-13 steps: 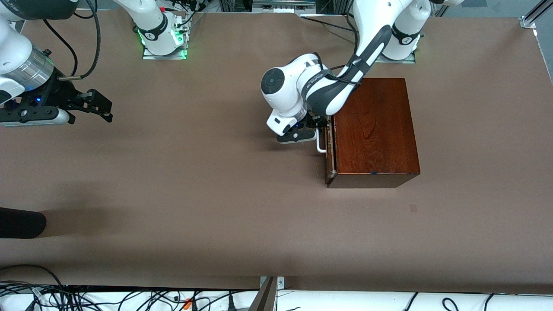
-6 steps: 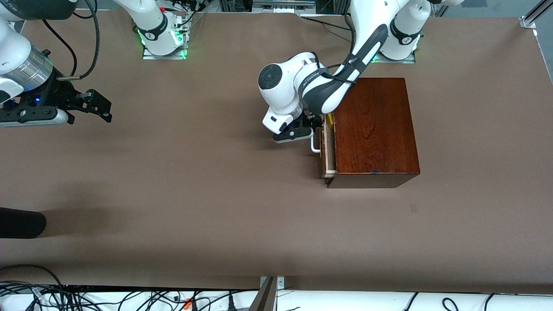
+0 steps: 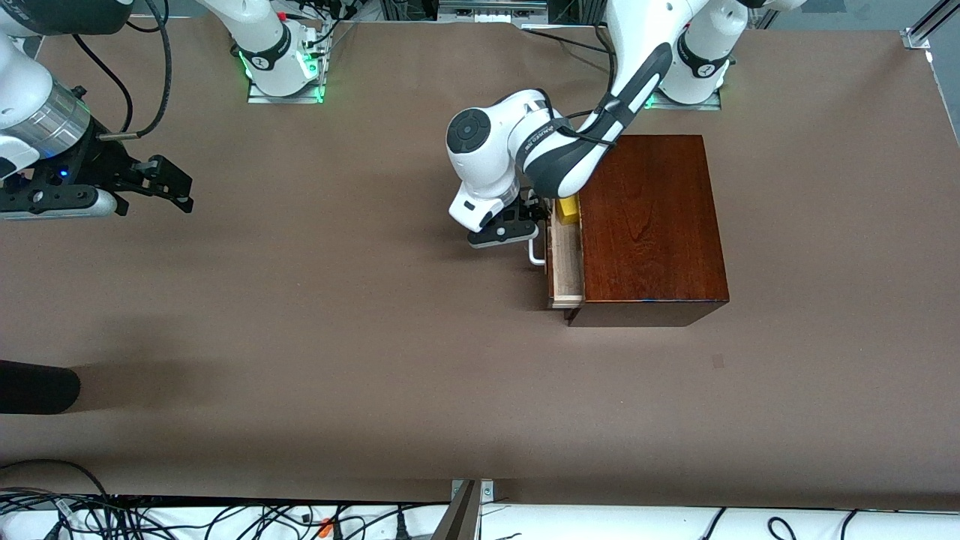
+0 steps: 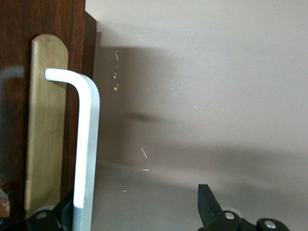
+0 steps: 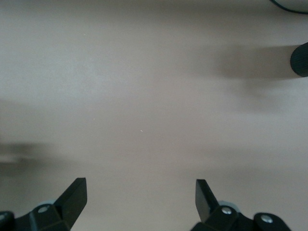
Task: Open drawer, take yellow block, close drawer
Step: 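Pull the drawer open by its handle with the left gripper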
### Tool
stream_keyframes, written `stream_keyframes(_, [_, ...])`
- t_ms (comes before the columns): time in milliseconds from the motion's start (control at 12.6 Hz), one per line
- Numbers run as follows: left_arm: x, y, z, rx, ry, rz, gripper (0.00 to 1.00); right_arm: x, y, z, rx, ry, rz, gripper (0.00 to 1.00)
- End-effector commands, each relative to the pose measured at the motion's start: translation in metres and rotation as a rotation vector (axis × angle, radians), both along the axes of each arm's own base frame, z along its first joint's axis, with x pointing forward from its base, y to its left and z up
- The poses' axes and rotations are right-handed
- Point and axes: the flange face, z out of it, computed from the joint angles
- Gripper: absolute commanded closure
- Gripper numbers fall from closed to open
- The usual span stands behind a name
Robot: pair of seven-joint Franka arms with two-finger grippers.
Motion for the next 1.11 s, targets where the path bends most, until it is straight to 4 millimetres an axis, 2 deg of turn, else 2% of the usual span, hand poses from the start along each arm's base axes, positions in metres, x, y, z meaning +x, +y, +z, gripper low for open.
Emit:
stream_keyframes(0, [-0.016,-0.045,-0.004,-0.107,0.013,0.008,0.00,0.003,-0.002,0.003,0.018,0.004,-0.006,0.00])
stream_keyframes(633, [-0.022,-0.067,0.002,-0.138,0.000,0.001,0.00,0.003,-0.003,0.003,0.018,0.006,-0.007,0.00])
stream_keyframes(791, [-0.021,-0.066,0.002,-0.138,0.000,0.002,0.00,0.004,-0.011,0.003,0.017,0.005,-0.019,0.00])
stream_keyframes(1029, [-0.021,-0.067,0.003,-0.140,-0.001,-0.002,0.00,0.004,-0.010,0.004,0.018,0.002,-0.018,0.00])
